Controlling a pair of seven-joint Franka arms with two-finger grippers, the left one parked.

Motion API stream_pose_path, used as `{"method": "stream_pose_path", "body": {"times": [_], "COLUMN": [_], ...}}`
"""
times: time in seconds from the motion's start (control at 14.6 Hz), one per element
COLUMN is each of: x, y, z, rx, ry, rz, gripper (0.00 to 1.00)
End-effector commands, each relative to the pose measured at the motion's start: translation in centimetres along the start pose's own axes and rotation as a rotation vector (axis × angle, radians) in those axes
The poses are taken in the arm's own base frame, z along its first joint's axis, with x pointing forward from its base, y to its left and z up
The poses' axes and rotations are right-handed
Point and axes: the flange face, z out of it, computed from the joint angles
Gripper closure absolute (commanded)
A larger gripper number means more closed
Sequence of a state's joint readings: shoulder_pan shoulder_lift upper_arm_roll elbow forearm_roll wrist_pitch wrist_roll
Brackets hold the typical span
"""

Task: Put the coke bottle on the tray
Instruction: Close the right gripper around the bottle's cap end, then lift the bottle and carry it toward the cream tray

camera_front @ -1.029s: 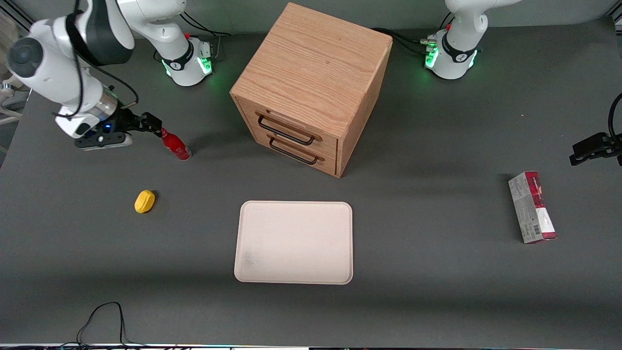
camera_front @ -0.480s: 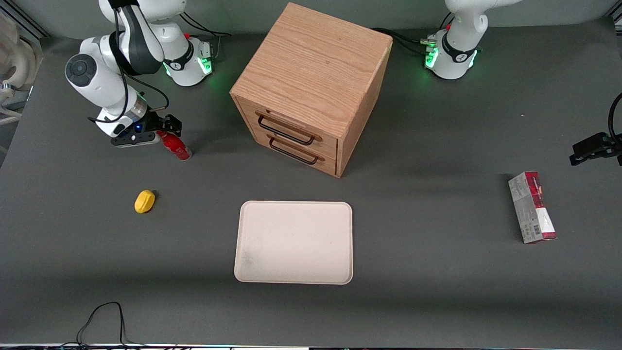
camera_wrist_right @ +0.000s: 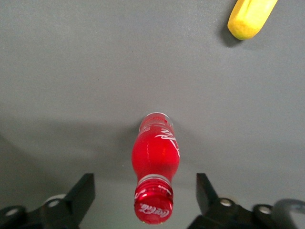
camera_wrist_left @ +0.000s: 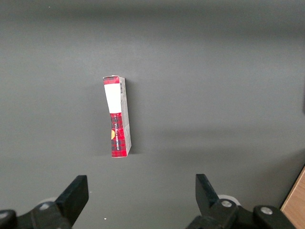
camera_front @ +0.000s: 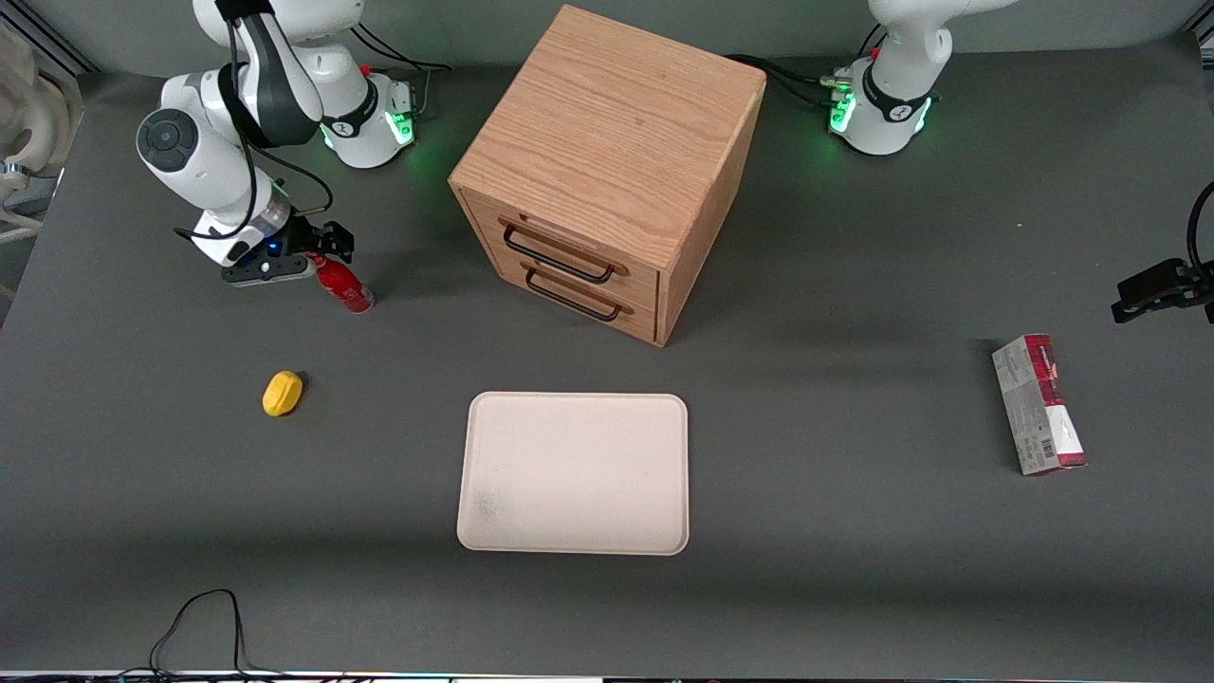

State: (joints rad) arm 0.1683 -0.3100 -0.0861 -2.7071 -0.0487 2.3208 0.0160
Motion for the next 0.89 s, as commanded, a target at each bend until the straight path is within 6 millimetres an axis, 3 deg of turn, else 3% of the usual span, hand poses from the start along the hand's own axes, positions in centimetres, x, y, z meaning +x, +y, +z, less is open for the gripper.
{"method": "stream_pose_path", "body": {"times": [0.0,0.14,0.41,0.62,0.82], "x": [-0.4,-0.3,0.1,2.3,5.7], "y": [0.4,0.5,1.2,1.7,2.5], "z": [-0.2,0.3,0.1,-3.1,-8.3], "rx": [-0.005,-0.005,0.0,0.0,-0.005], "ry": [0.019,0.007,0.008,0.019,0.011], "rz": [-0.006,-0.003,0.016,0.033,0.048], "gripper": [0.75,1.0,1.0,1.0,1.0]}}
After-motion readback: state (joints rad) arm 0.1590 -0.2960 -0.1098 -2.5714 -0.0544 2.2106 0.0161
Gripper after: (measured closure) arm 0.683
